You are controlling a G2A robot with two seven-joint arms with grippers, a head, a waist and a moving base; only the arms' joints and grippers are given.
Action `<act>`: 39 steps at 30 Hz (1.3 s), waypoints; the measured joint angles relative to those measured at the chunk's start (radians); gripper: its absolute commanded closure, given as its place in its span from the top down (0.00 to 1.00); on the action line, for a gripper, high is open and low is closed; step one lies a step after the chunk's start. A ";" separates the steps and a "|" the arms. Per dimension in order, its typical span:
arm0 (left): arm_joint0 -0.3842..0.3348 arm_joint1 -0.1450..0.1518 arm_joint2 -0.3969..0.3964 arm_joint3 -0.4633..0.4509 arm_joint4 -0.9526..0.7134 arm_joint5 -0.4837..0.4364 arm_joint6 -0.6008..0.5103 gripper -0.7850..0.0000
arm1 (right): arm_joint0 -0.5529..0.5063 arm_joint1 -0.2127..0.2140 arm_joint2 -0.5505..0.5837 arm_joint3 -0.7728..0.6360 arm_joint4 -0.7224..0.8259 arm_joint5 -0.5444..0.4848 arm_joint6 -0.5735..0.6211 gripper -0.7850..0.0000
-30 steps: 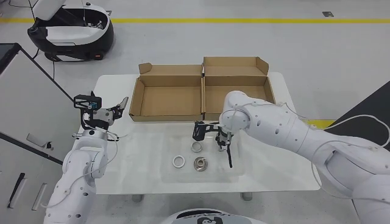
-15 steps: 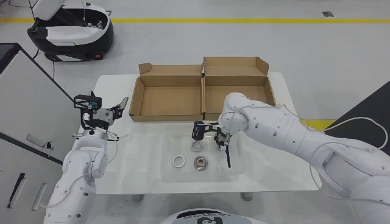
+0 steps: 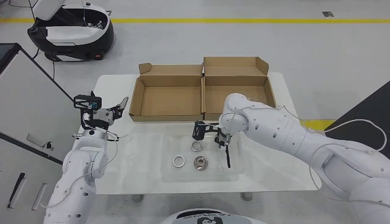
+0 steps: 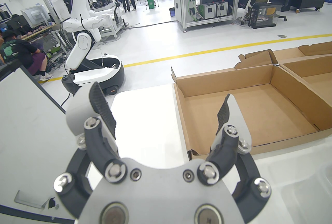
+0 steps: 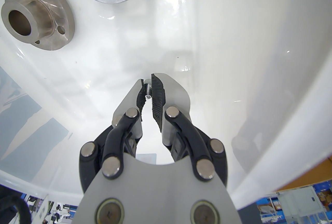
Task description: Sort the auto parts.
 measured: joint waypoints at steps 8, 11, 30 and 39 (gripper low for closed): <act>0.000 0.000 0.000 0.000 0.000 0.000 0.000 1.00 | -0.006 0.014 0.030 -0.063 0.007 0.020 0.038 0.00; 0.000 0.000 0.000 0.000 0.000 0.000 0.000 1.00 | -0.009 0.028 0.057 -0.119 0.033 0.036 0.063 0.00; 0.000 0.000 0.000 0.000 0.000 0.000 0.000 1.00 | -0.194 0.206 0.413 -0.406 0.200 -0.163 -0.114 0.00; 0.000 0.000 0.000 0.000 0.000 0.000 0.000 1.00 | -0.227 0.227 0.450 -0.422 0.211 -0.202 -0.153 0.00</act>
